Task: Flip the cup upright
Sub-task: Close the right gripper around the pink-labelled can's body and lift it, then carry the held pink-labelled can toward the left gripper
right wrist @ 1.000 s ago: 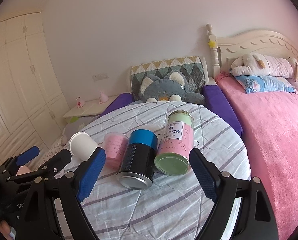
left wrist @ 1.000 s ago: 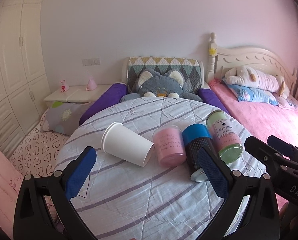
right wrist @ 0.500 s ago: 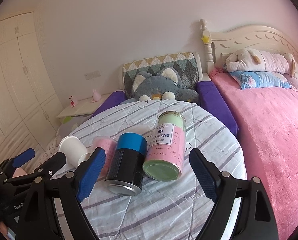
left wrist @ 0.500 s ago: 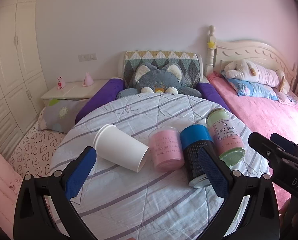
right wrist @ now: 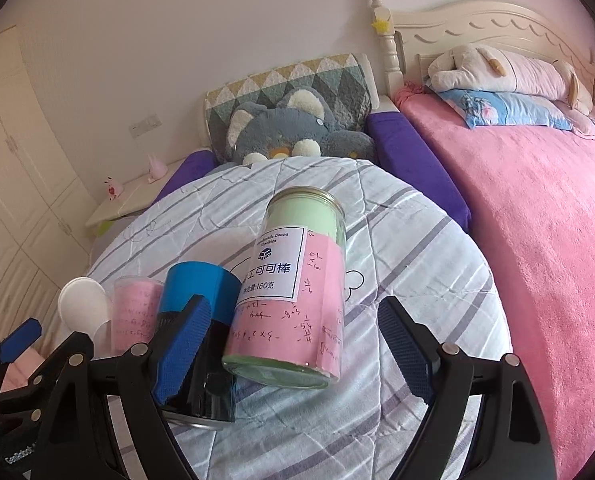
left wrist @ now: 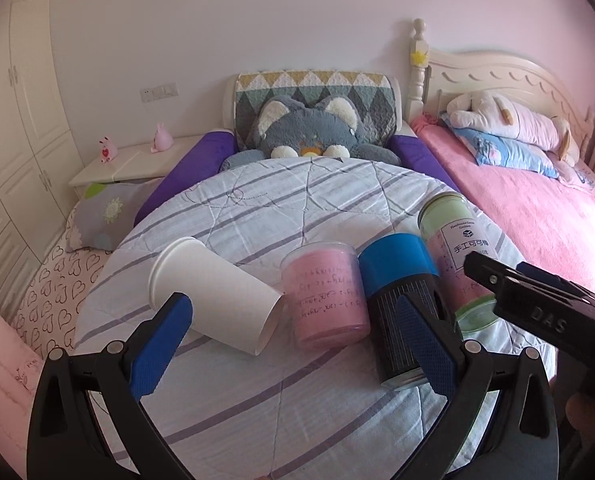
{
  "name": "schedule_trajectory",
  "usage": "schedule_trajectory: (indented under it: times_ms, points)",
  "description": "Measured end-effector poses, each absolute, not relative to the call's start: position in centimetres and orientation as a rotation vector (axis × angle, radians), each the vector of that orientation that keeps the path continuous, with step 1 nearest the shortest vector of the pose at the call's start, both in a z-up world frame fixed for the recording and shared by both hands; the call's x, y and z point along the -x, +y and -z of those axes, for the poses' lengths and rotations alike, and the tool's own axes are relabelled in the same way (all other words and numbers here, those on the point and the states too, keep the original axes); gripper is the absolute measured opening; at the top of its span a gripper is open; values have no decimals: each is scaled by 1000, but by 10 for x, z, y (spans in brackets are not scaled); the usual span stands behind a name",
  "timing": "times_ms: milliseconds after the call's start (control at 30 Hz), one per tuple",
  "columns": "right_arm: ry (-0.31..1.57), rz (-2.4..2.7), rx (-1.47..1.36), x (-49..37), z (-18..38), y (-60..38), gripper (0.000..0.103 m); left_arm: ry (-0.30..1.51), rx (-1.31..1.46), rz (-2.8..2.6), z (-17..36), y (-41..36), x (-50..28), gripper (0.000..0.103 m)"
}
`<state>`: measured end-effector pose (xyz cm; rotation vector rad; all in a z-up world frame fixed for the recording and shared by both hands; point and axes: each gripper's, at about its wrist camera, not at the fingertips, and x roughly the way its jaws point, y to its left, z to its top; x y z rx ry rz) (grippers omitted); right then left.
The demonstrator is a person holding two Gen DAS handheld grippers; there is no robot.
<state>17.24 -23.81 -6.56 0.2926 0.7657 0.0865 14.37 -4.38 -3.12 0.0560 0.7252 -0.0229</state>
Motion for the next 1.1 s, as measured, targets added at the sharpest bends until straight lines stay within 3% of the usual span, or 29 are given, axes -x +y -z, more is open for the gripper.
schedule_trajectory:
  times_ms: [400,433,467,1100]
  points:
    - [844,-88,-367,-200,98,-239,86,805,-75,41,53,-42,-157,103]
    - [844,-94,-369,-199,98,-239,83,808,-75,45,53,-42,-156,103]
    - [841,-110,-381,-198,98,-239,70,807,-74,47,53,-41,-155,103]
    - [770,-96,-409,-150,65,-241,71,761,-1,31,30,7,-107,103]
